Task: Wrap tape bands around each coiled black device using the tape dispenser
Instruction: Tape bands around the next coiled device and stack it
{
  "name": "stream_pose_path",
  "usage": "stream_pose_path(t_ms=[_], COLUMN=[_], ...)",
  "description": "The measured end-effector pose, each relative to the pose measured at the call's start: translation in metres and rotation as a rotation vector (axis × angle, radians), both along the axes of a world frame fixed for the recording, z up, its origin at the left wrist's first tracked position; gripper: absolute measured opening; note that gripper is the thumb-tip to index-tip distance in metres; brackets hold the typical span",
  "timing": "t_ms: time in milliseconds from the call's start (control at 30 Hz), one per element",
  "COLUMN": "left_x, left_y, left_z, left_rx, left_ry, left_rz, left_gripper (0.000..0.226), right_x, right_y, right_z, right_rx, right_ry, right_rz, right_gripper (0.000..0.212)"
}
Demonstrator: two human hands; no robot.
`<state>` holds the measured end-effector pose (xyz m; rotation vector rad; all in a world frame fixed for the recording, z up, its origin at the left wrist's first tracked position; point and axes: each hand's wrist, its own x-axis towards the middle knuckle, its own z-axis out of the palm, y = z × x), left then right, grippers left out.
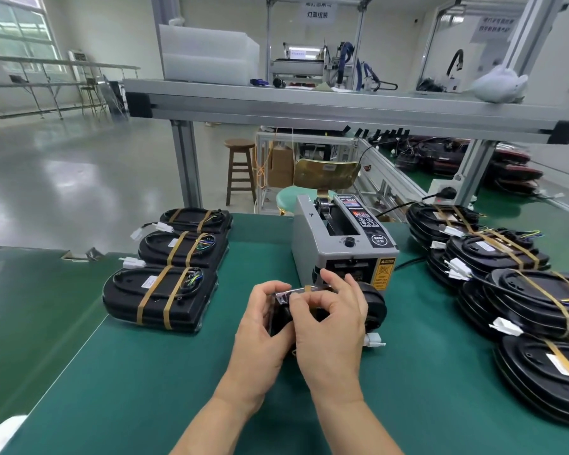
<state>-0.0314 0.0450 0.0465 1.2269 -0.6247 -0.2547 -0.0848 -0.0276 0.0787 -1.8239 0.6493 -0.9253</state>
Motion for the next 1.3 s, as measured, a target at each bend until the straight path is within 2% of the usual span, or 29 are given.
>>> stream_pose_path(t_ms=[133, 300, 367, 433, 567, 700, 833, 1000, 1167, 1300], left_x=[0.001, 0.002, 0.002, 0.001, 0.001, 0.002, 0.001, -0.002, -0.004, -0.002], left_y=[0.002, -0.001, -0.004, -0.007, -0.009, -0.011, -0.012, -0.013, -0.013, -0.015], left_z=[-0.002, 0.004, 0.007, 0.009, 0.008, 0.008, 0.011, 0.013, 0.011, 0.008], left_rx=[-0.008, -0.201, -0.233, -0.222, -0.152, -0.09, -0.036, -0.004, -0.049, -0.018], left_ry=[0.008, 0.22, 0.249, 0.263, 0.265, 0.251, 0.229, 0.159, 0.174, 0.148], left_rz=[-0.015, -0.112, -0.102, -0.065, -0.014, 0.045, 0.088, 0.122, 0.106, 0.118], left_gripper=[0.035, 0.026, 0.03, 0.031, 0.013, 0.01, 0.009, 0.009, 0.016, 0.013], right_x=[0.0, 0.0, 0.001, 0.0, 0.001, 0.001, 0.001, 0.002, 0.006, 0.007], right_y=[0.002, 0.001, 0.001, 0.001, 0.001, 0.0, -0.001, -0.01, -0.013, -0.016], right_z=[0.001, 0.002, 0.002, 0.002, 0.001, 0.0, -0.003, -0.003, -0.005, -0.007], right_rx=[-0.018, -0.042, -0.049, -0.048, -0.058, -0.087, -0.16, -0.181, -0.386, -0.385], right_ry=[0.011, 0.014, 0.01, 0.009, 0.021, 0.029, 0.044, -0.027, 0.083, 0.062], right_rz=[-0.002, -0.004, -0.011, -0.013, -0.007, -0.019, -0.053, -0.129, -0.177, -0.166], right_gripper=[0.027, 0.03, 0.029, 0.029, 0.025, 0.022, 0.017, 0.011, 0.024, 0.02])
